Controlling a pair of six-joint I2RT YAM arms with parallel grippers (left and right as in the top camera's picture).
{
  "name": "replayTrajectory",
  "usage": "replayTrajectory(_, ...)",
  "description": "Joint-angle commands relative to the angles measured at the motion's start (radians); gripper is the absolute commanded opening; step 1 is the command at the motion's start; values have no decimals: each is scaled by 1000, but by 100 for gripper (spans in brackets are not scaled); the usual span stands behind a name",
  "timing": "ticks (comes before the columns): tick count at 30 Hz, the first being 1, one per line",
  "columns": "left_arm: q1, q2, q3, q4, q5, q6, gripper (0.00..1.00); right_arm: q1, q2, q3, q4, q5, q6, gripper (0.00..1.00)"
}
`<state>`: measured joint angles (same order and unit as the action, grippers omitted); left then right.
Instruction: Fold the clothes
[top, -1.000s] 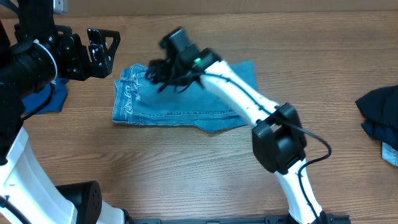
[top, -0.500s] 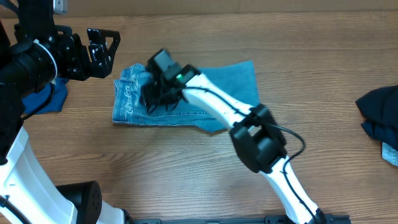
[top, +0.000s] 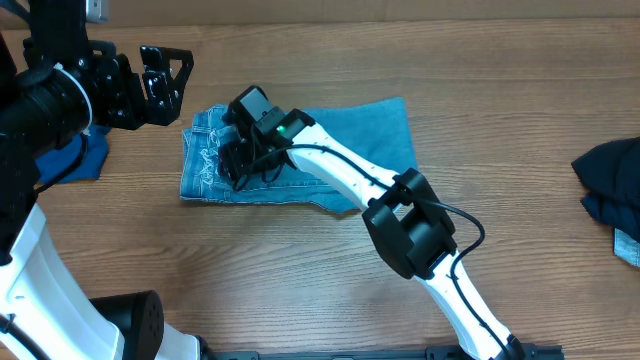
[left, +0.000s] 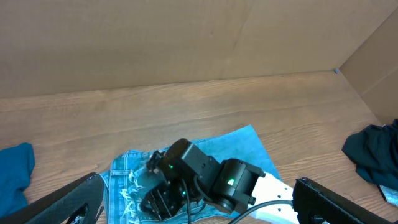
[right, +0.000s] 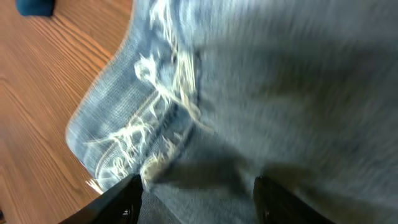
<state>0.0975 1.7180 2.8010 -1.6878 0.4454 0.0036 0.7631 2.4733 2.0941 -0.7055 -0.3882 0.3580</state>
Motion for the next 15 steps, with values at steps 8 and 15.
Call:
replayTrajectory(8, -3, 4, -4, -1, 16, 12, 100, -23, -53, 20, 174, 98, -10, 67)
replayTrajectory(15, -3, 5, -4, -1, 16, 12, 100, -63, -72, 47, -24, 147, 5, 68)
